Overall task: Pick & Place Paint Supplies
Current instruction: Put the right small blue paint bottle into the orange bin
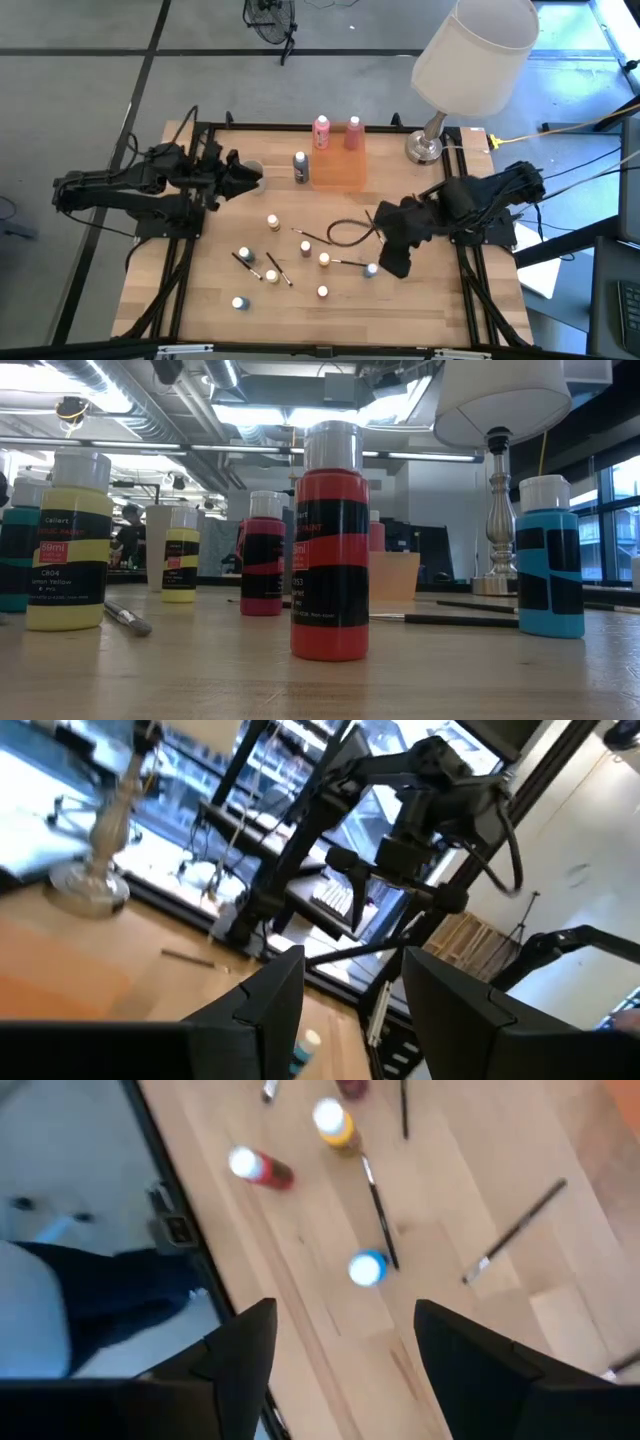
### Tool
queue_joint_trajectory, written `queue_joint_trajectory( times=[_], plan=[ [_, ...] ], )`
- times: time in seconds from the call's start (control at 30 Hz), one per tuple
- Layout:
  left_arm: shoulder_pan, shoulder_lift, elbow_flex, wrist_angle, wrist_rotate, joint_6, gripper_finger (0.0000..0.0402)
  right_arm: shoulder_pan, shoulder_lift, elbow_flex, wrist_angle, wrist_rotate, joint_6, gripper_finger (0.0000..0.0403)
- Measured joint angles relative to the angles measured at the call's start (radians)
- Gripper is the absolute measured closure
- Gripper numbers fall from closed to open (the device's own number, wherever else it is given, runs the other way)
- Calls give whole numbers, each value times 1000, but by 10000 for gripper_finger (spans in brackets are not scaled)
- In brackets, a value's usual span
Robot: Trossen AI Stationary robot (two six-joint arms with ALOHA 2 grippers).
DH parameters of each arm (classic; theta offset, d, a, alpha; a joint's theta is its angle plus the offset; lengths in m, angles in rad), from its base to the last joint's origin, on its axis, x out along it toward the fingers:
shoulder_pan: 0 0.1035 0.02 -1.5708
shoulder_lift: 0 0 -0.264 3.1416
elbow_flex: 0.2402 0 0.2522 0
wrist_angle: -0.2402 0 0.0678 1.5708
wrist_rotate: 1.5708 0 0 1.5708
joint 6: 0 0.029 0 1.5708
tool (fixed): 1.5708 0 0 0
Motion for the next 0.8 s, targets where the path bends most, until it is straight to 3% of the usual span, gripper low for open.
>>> queue_joint_trajectory(
  times=[0.37, 0.8],
  plan=[
    [-133, 100, 0, 15, 12, -71, 235, 46, 153, 0, -35, -16, -12, 163],
    [-332, 101, 0, 74, -104, -92, 235, 47, 289, 0, -64, -46, 12, 167]
  ],
)
